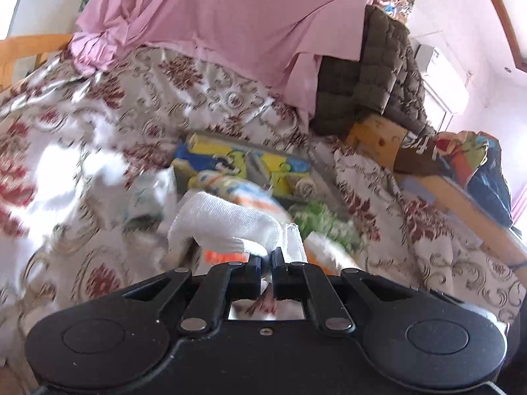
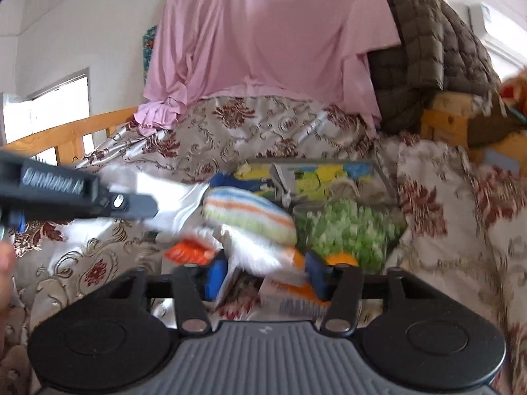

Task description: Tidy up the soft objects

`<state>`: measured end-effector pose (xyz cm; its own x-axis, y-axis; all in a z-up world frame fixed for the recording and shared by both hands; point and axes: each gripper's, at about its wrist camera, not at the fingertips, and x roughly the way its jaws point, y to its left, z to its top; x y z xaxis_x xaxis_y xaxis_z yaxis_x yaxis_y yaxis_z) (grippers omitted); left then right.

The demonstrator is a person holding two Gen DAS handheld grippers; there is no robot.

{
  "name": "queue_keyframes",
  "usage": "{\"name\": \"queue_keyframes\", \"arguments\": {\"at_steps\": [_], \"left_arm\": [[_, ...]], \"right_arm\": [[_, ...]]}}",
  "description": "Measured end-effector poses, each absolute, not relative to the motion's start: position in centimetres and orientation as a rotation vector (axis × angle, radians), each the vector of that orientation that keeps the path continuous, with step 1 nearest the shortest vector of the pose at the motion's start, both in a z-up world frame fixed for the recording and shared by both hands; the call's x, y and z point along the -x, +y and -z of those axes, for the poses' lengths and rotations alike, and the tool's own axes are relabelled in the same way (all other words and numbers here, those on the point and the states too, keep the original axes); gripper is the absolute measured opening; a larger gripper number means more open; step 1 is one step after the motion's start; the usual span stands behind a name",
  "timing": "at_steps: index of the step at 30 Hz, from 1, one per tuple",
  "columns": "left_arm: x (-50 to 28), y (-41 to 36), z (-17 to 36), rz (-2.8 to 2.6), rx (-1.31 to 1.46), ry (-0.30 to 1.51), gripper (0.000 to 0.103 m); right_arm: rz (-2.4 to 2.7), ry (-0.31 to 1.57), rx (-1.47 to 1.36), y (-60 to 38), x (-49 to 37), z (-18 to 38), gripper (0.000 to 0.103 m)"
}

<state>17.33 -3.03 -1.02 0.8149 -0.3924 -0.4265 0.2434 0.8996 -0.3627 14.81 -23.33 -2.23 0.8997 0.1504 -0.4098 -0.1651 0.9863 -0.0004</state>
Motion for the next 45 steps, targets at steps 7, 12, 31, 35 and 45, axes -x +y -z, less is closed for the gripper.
{"name": "queue_keyframes", "arguments": {"at_steps": [7, 12, 31, 35, 45], "left_arm": [[-23.0, -5.0, -2.1, 0.341, 0.289, 0.478, 0.005], [-25.1, -4.9, -2.1, 0.325, 0.289, 0.482, 0.005], [-26.0, -3.5, -0.2, 0.320, 0.336, 0.534, 0.006], [-26.1, -3.4, -0.6, 0.321, 0.340, 0.525, 0.006], [-26.3, -3.6, -0.3, 0.334, 0.336, 0.535, 0.007]], "right_arm": [[-0.166, 0.496, -0.035, -25.8, -19.6, 3.3, 0.037], [-0.190, 0.556, 0.001, -25.1, -19.6, 4.4, 0.045], [-0.295, 0.629, -0.214, -27.4, -20.1, 4.1, 0.032], [-0.393, 0.647, -0.303, -28.2, -19.9, 3.7, 0.027], [-0.426, 0.762, -0.056, -24.0, -20.1, 5.4, 0.021]]}}
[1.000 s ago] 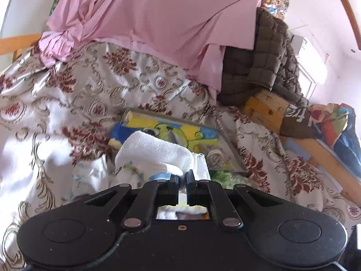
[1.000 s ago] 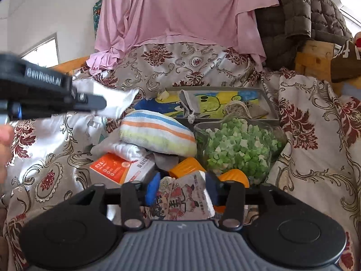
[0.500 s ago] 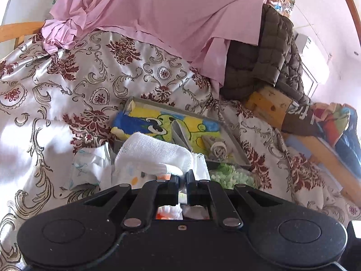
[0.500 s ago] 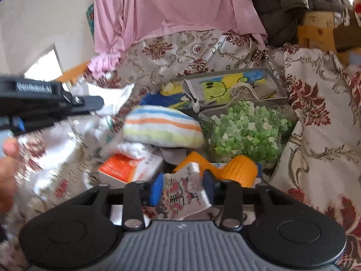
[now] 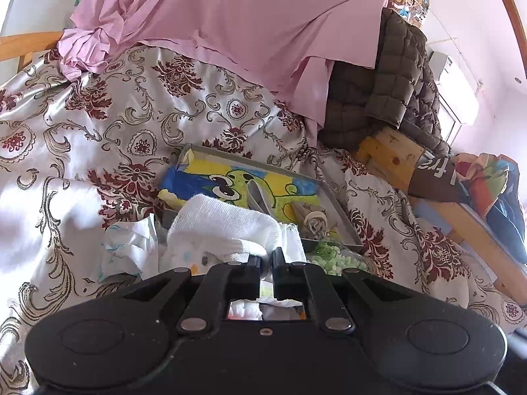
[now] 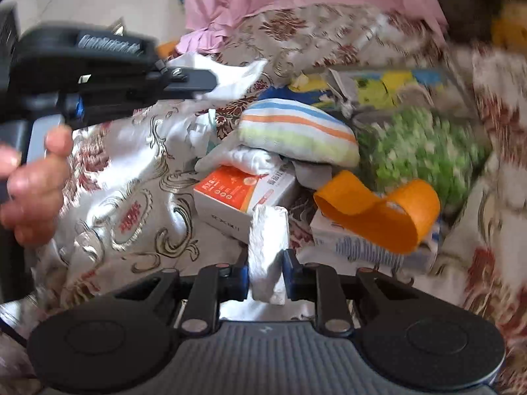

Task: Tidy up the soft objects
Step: 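Carry both held items to the cartoon tray and lower them in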

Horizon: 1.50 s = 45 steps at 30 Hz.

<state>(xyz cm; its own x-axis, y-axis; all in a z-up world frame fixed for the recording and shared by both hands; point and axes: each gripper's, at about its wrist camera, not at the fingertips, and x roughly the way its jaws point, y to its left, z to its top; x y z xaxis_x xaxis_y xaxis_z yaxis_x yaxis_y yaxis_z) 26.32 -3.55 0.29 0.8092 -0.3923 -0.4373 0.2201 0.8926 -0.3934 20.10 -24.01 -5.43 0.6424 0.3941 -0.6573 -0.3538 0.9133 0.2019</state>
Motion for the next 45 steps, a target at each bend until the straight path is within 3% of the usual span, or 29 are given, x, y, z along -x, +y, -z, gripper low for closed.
{"name": "queue_keyframes", "arguments": {"at_steps": [3, 12, 19, 36, 39, 45], "left_arm": [[-26.3, -3.6, -0.3, 0.338, 0.336, 0.535, 0.007], [-26.9, -4.0, -0.4, 0.346, 0.314, 0.531, 0.007], [-30.6, -6.2, -2.0, 0.359, 0.262, 0.520, 0.007], [-45.3, -14.7, 0.0, 0.342, 0.197, 0.592, 0.007], [-46.9, -16.2, 1.2, 0.317, 0.168, 0.609, 0.007], [-49.5, -18.2, 2.9, 0.290, 0.127, 0.659, 0.008]], "right_arm": [[-0.394, 0.748, -0.057, -23.9, -20.0, 5.5, 0.013], [-0.333, 0.521, -0.082, -25.1, -20.1, 1.7, 0.012], [-0.274, 0.413, -0.182, -29.9, -26.9, -0.8, 0.012], [-0.201, 0.412, -0.492, -40.0, -40.6, 4.7, 0.013], [-0.212, 0.433, -0.518, -40.8, -41.9, 5.3, 0.015], [-0.153, 0.467, -0.497, -41.8, -42.9, 5.9, 0.032]]}}
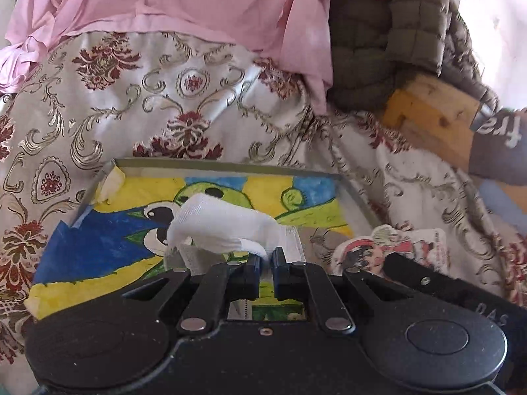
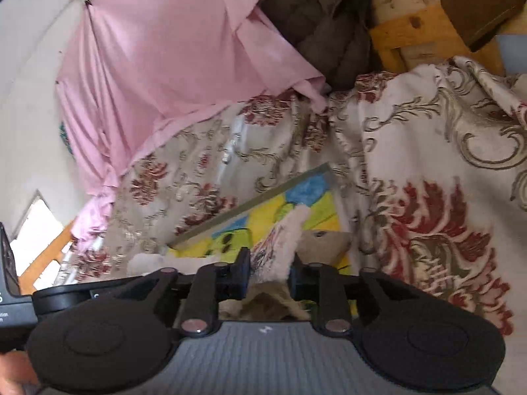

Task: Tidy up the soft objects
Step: 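Carry both held items to the cartoon tray and lower them in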

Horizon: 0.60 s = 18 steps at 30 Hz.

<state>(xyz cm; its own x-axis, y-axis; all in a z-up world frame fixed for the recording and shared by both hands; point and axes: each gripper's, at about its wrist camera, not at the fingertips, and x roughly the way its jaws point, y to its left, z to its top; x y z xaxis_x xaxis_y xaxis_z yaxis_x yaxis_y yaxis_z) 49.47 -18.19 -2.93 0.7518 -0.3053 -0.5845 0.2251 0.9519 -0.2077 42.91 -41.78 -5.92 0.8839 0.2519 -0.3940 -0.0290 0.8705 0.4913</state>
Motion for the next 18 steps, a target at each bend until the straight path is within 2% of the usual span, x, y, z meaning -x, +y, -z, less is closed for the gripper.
{"name": "queue_keyframes", "arguments": {"at_steps": [5, 9, 16, 18], "left_arm": [[-50.1, -18.9, 3.9, 0.244, 0.089, 0.675, 0.010], [-50.1, -19.2, 3.9, 0.214, 0.060, 0.677, 0.019], [-49.4, -19.2, 3.3, 0.180, 0.040, 0.652, 0.051], [-49.0, -19.2, 3.0, 0.176, 0.040, 0.635, 0.055]], "right_arm": [[-0.101, 0.492, -0.459, -41.8, -43.1, 6.0, 0.044], [-0.045, 0.508, -0.379, -41.1, -43.1, 5.9, 0.059], [-0.042, 0.527, -0.294, -39.5, -42.9, 5.7, 0.077], [-0.035, 0.521, -0.275, -39.1, -42.6, 5.4, 0.085]]}}
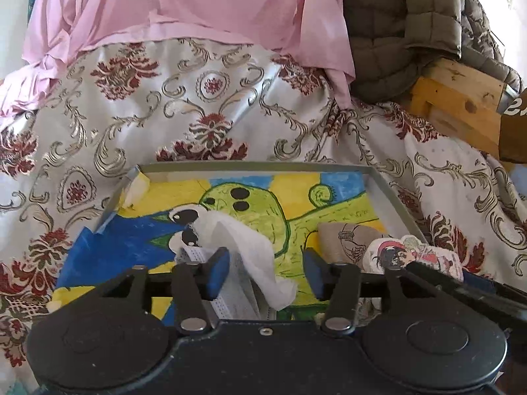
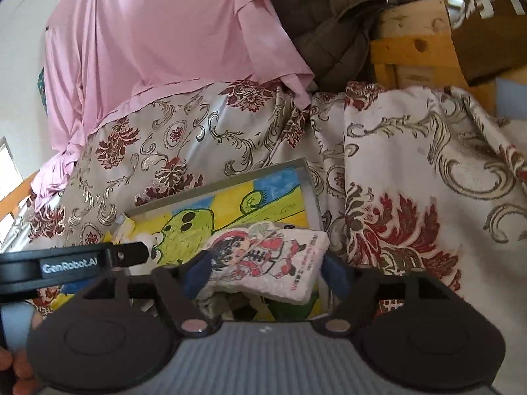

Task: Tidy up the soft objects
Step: 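Carry both held items to the cartoon tray and lower them in, then open both grippers over the tray and pull back toward the pile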

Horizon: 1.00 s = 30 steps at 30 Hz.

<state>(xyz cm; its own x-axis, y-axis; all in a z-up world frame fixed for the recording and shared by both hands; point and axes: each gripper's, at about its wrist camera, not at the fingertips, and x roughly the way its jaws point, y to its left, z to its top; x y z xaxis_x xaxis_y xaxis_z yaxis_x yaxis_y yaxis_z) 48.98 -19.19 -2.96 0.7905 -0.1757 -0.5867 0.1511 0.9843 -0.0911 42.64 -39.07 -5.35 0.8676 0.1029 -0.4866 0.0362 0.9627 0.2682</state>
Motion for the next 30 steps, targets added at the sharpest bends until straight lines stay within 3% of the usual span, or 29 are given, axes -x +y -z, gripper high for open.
{"name": "queue_keyframes", "arguments": {"at_steps": [4, 11, 17, 30], "left_arm": [[-47.6, -18.9, 2.0, 0.161, 0.038, 0.586, 0.070], [-45.0, -17.3, -0.4, 0.116, 0.090, 0.517, 0.084], [-41.0, -15.1, -2.6, 0.070, 0.163, 0.443, 0.101], [-30.3, -9.8, -4.2, 0.058, 0.173, 0.328, 0.102]], "right_arm": [[-0.029, 0.491, -0.251, -38.7, -41.5, 4.2, 0.092], [-0.015, 0.424, -0.235, -37.2, -37.9, 1.6, 0.103], [-0.021, 0.341, -0.209, -35.6, -33.7, -0.9, 0.103], [-0.020, 0.227, -0.229, -33.5, -24.6, -4.7, 0.103]]}}
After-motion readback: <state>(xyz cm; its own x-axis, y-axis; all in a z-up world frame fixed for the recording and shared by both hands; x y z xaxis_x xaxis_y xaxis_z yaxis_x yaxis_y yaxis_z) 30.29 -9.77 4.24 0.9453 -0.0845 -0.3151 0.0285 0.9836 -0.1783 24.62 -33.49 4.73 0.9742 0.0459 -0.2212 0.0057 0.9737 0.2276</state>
